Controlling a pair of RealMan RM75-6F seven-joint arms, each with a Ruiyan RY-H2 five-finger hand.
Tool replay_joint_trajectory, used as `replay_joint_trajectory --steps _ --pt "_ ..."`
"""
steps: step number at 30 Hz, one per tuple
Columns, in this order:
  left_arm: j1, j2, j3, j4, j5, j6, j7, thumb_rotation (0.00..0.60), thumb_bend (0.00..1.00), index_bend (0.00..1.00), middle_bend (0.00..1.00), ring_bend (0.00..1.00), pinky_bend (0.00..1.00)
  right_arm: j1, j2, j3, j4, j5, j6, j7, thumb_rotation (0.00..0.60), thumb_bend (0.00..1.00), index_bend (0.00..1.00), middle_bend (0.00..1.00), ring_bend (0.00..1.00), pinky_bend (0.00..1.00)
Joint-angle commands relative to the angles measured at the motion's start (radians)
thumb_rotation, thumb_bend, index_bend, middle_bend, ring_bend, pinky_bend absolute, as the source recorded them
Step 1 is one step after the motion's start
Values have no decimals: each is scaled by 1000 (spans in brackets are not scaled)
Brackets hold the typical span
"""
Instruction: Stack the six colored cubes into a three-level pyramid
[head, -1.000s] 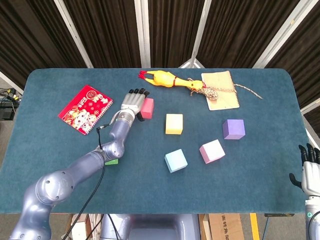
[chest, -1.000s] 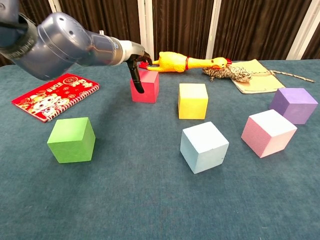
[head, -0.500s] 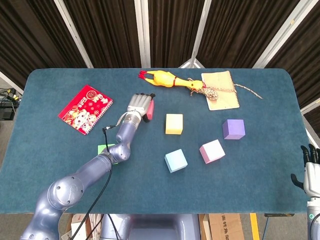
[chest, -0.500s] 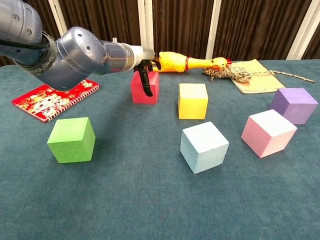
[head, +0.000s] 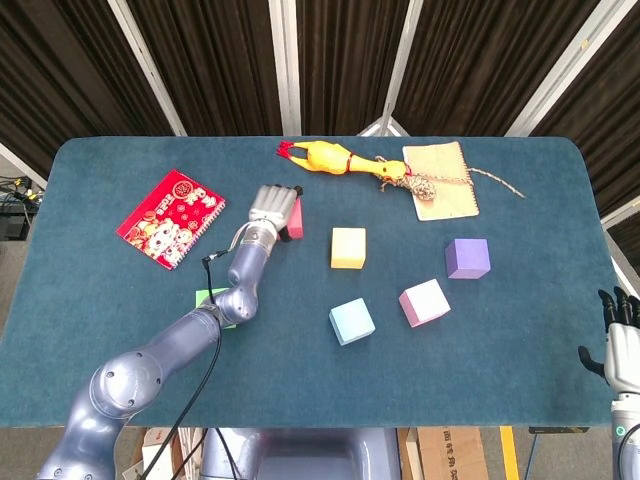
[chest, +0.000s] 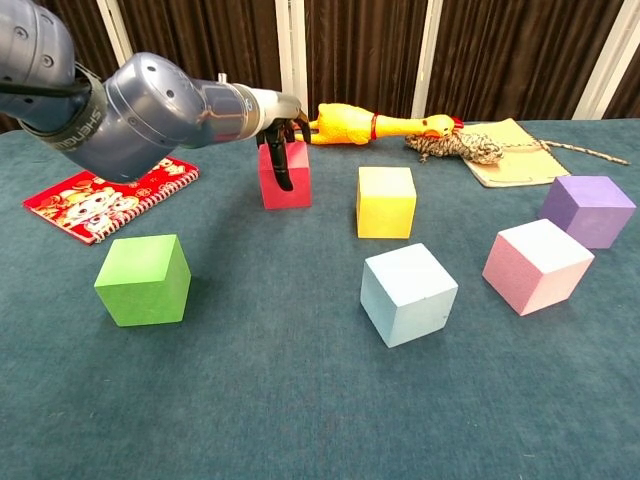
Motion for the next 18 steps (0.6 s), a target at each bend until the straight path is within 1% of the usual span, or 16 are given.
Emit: replay_joint_trajectory --steps 1,3,7,10,18 --pt "3 6 -3 -12 -22 1 38 600 133 207 259 211 252 0 0 1 1 1 1 1 600 280 112 72 77 0" --pt "2 9 -7 -20 -31 9 56 600 147 224 282 219 266 0 -1 1 2 1 0 4 600 281 112 72 78 0" --pt "2 14 -18 -33 -33 39 76 600 262 262 347 268 337 1 -1 1 6 2 -3 11 600 280 112 73 77 0" --pt "6 16 -22 -41 -27 56 91 600 299 272 369 282 351 1 0 0 2 -1 -6 17 600 282 112 73 77 0" --pt "19 29 -42 -69 -14 76 106 600 305 280 384 283 356 1 2 0 1 -2 -7 24 600 281 112 73 77 0"
